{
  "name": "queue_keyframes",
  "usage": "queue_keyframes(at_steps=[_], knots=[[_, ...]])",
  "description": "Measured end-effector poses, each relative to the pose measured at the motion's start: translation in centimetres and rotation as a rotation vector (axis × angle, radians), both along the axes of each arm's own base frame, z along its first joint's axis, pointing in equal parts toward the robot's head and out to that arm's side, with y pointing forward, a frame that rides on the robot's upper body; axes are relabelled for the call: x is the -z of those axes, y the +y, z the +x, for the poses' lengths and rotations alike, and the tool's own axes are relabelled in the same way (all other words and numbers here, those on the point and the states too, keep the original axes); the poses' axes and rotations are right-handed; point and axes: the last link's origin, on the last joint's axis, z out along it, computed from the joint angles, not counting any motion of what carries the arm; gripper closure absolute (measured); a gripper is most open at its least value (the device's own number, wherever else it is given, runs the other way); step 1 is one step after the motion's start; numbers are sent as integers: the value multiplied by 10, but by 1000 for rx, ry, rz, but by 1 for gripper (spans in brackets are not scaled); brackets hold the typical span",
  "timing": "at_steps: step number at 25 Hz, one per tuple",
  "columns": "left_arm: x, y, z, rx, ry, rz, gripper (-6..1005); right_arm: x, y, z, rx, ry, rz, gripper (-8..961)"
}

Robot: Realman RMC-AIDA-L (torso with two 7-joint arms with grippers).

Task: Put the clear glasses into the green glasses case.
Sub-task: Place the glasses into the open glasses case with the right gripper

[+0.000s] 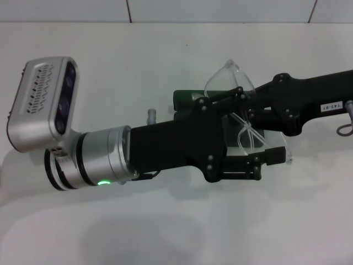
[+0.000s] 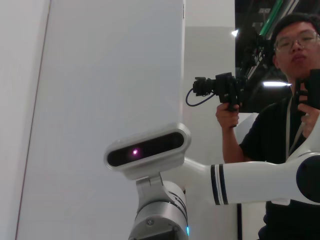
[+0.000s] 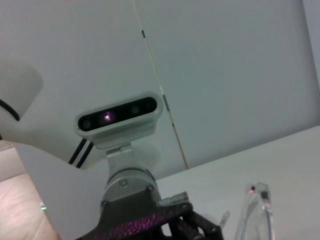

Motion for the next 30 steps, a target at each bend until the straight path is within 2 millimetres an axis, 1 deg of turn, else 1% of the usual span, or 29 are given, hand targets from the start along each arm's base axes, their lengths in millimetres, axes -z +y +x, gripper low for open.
queue_keyframes(at_steps=[12, 30], knots=[[1, -4, 2, 25, -4, 5, 129, -2, 2, 0, 1, -3, 10, 829], [-1, -5, 8, 50, -31, 2, 128, -3, -6, 3, -7, 3, -36, 829]])
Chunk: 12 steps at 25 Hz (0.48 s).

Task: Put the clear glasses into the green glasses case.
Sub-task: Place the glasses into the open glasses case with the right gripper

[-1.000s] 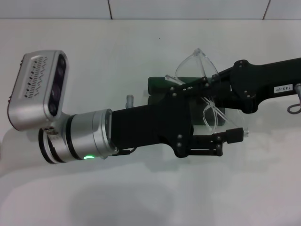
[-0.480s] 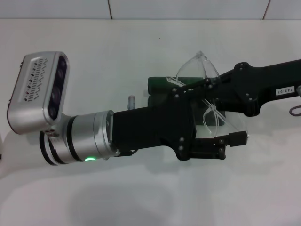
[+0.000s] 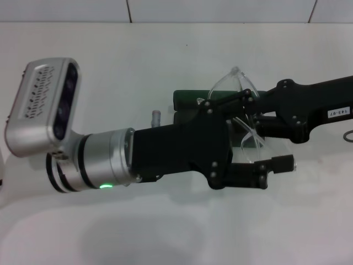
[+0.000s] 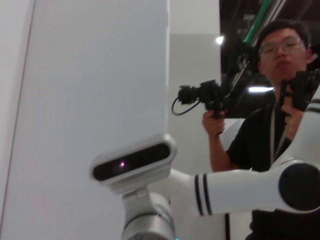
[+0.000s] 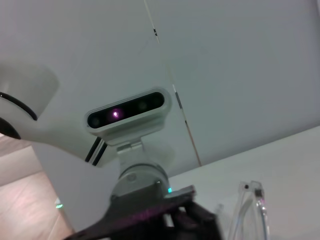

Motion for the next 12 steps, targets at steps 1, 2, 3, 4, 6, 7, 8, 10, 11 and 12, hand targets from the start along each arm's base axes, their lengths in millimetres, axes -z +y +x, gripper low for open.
queue_keyframes(at_steps=[1, 2, 3, 4, 6, 7, 8, 10, 11, 12], knots=[[-2, -2, 0, 8, -11, -4, 128, -1, 1, 1, 8, 6, 7, 829], [-4, -4, 1, 16, -24, -10, 128, -2, 1, 2, 13, 10, 11, 829], [-6, -6, 0, 25, -38, -16, 128, -4, 2, 3, 22, 20, 22, 829], [-8, -8, 0, 32, -51, -22, 128, -7, 3, 4, 31, 32, 34, 829], [-10, -9, -2, 34, -57, -25, 128, -11, 4, 6, 46, 53, 53, 829], [-13, -10, -5, 29, -61, -25, 128, -13, 4, 7, 51, 60, 58, 829], [-13, -11, -6, 24, -62, -23, 128, -14, 5, 8, 54, 65, 60, 830], [-14, -11, -9, 16, -61, -22, 128, -14, 5, 8, 57, 71, 60, 830], [-14, -12, -9, 14, -61, -22, 128, -14, 4, 8, 57, 73, 56, 830], [-14, -12, -9, 14, -60, -22, 128, -14, 3, 8, 56, 75, 51, 830]])
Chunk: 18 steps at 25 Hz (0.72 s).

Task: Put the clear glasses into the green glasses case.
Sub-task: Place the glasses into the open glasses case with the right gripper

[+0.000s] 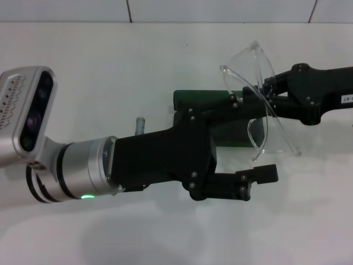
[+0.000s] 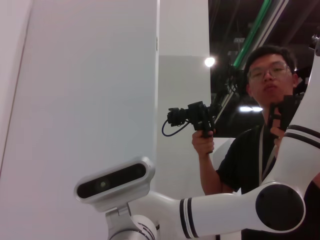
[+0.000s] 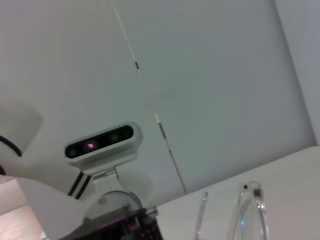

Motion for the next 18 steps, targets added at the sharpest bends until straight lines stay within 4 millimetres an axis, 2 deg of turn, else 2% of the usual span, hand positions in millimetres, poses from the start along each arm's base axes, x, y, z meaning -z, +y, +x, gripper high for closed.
queue_keyframes(at_steps=[18], knots=[[5, -2, 3, 16, 10, -17, 128, 11, -15, 0, -33, 2, -107, 830]])
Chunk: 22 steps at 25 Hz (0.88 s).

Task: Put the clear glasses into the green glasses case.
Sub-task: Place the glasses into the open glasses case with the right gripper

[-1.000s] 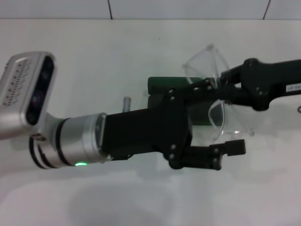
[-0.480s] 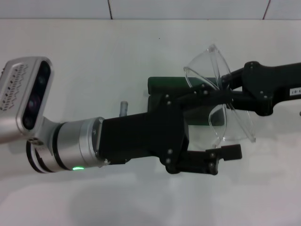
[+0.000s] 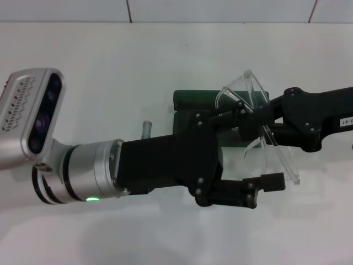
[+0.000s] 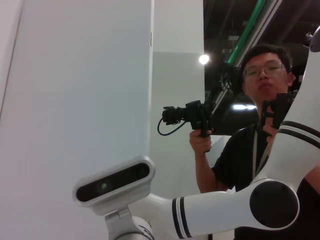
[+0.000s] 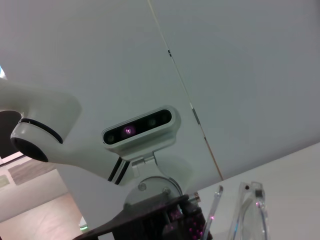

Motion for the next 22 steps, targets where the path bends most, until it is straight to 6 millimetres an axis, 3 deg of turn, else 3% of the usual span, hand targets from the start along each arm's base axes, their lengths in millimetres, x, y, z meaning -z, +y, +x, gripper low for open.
queue_keyframes(at_steps=[15, 22], knots=[[2, 4, -2, -22, 20, 13, 128, 4, 0, -1, -2, -6, -15, 824], [-3, 3, -8, -44, 11, 28, 128, -3, 3, 3, 23, 9, 25, 819]])
